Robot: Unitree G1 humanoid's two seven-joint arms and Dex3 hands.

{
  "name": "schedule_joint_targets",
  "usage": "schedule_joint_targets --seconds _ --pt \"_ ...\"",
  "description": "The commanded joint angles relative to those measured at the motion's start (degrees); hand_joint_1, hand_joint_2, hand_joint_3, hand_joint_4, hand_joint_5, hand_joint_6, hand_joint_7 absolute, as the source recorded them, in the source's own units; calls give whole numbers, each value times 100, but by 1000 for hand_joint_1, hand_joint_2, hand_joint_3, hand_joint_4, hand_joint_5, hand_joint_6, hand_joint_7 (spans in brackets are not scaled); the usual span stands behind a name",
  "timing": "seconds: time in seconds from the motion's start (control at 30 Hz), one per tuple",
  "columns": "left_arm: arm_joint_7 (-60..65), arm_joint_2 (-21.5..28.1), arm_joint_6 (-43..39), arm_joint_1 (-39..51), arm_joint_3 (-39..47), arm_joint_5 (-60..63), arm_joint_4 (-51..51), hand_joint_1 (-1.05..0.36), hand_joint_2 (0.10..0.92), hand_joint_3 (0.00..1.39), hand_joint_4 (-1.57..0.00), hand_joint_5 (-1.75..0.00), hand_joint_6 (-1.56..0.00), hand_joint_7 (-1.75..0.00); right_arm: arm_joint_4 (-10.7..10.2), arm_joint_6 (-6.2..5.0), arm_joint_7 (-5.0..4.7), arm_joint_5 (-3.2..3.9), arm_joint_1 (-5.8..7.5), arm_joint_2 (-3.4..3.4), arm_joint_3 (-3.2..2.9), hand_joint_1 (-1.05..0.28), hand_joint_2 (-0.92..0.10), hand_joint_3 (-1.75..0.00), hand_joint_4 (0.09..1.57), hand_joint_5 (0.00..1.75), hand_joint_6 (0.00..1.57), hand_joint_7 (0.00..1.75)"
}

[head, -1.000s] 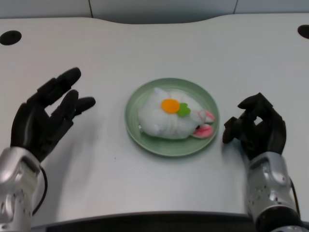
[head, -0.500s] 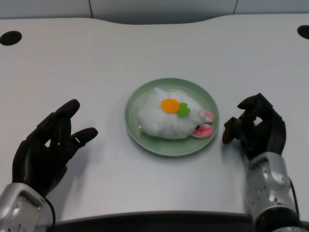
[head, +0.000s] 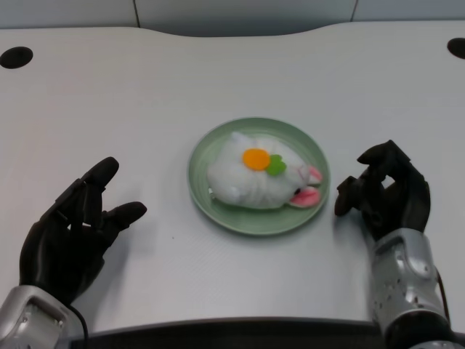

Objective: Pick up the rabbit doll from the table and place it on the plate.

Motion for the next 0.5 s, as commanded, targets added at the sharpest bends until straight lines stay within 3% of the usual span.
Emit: schedule_joint_targets --seconds 0.03,0.23,0.33,0.5 --pt "-52 31 -11 -3 36 -5 96 -535 921 508 -238 -1475 -629 -138 -2 -8 13 9 10 -22 -4 -1048 -554 -1339 1572 1472 1152 1746" --pt "67 -10 27 -21 33 12 81 -522 921 537 -269 -1433 -646 -167 41 -28 125 3 9 -87 8 -1048 -569 -1320 1572 1460 1148 1746" --pt "55 -26 28 -43 46 -20 129 -521 921 554 -276 -1435 -644 -177 80 -7 124 30 -16 -108 -14 -1048 -563 -1308 1572 1460 1150 1746" --pt "96 -58 -85 -60 23 78 168 -527 921 527 -279 -1434 -639 -192 116 -14 139 -4 -37 -156 10 -1048 -554 -1303 1572 1468 1174 1746"
